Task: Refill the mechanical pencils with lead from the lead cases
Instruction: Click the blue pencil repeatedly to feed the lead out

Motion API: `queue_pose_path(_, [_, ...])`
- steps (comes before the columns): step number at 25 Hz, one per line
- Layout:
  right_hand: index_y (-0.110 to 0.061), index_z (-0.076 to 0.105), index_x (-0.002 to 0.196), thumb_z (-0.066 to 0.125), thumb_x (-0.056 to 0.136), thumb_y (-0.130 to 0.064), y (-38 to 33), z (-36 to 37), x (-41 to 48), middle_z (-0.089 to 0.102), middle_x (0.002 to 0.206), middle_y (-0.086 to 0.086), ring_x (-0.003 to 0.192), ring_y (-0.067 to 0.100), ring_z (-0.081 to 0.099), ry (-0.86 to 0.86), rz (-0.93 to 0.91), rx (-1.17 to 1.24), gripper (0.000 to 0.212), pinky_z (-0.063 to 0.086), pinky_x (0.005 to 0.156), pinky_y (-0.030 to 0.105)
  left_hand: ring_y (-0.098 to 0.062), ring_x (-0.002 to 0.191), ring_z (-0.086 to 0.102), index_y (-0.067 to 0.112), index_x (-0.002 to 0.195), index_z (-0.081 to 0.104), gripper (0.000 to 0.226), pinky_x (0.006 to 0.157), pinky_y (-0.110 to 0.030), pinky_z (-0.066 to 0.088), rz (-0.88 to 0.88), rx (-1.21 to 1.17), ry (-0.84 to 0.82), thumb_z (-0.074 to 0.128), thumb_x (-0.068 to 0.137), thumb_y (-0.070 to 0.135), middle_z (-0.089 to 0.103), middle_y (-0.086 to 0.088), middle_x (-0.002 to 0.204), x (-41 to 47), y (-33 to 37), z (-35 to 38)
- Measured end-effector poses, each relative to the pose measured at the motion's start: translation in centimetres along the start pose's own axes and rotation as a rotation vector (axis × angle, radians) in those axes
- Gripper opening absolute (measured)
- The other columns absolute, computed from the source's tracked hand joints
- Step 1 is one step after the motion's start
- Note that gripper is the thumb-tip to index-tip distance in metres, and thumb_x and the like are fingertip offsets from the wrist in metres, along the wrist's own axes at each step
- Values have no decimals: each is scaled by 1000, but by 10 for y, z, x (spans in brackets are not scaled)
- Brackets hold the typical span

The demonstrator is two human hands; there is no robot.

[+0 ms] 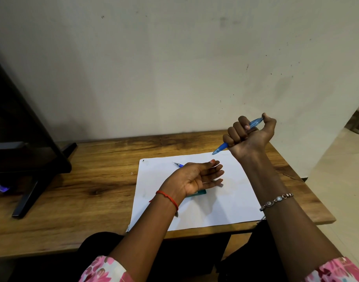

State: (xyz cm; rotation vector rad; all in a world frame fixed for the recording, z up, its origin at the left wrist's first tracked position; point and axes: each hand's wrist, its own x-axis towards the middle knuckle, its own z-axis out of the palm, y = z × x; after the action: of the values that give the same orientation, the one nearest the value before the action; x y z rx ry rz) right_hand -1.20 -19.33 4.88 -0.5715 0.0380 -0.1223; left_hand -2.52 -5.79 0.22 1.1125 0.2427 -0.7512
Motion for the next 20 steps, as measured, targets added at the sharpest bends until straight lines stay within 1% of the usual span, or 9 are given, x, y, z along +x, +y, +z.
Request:
queue_pose_path(3, [-15, 32, 42, 22, 86, -56, 0, 2, -1, 20, 34, -6, 31, 8, 15, 22, -19, -63, 60, 13, 42, 16, -16, 58, 70, 2, 84, 64, 15, 61, -33, 58, 4, 2, -5, 53, 91, 9, 71, -7, 65, 0, 1, -1])
queue_pose_path(6, [-15, 32, 44, 24, 86, -57, -1, 2, -1, 20, 35, -6, 32, 8, 15, 26, -16, -74, 60, 14, 41, 16, -16, 58, 70, 2, 85, 63, 14, 61, -33, 58, 5, 3, -7, 53, 91, 9, 71, -7, 66, 0, 1, -1])
queue_pose_path(9, [-15, 31, 45, 24, 86, -54, -2, 4, -2, 19, 36, -6, 32, 8, 14, 37, -19, -128, 57, 15, 42, 15, -17, 58, 70, 1, 87, 63, 13, 60, -34, 58, 6, 0, -12, 54, 91, 9, 71, -8, 66, 1, 1, -1])
queue_pose_path(16, [-14, 30, 45, 23, 89, -55, -3, 7, -4, 20, 36, -5, 35, 8, 14, 17, -15, -302, 60, 15, 43, 16, -17, 58, 70, 0, 88, 64, 14, 56, -33, 59, 0, -15, -7, 53, 91, 9, 71, -9, 67, 3, 1, -1])
queue_pose_path(18, [-13, 31, 45, 24, 89, -55, -3, 9, -4, 20, 37, -5, 35, 9, 15, 17, -16, -353, 61, 16, 43, 16, -17, 59, 70, 0, 87, 63, 16, 57, -32, 59, -11, -12, -4, 51, 92, 8, 72, -9, 67, 3, 0, 0])
queue_pose_path(20, [-13, 32, 44, 25, 90, -53, -2, 11, -3, 20, 36, -5, 34, 9, 15, 21, -13, -433, 62, 17, 43, 14, -19, 66, 70, -1, 86, 63, 19, 63, -33, 58, -28, -4, 9, 48, 94, 7, 72, -10, 70, 3, 0, 0])
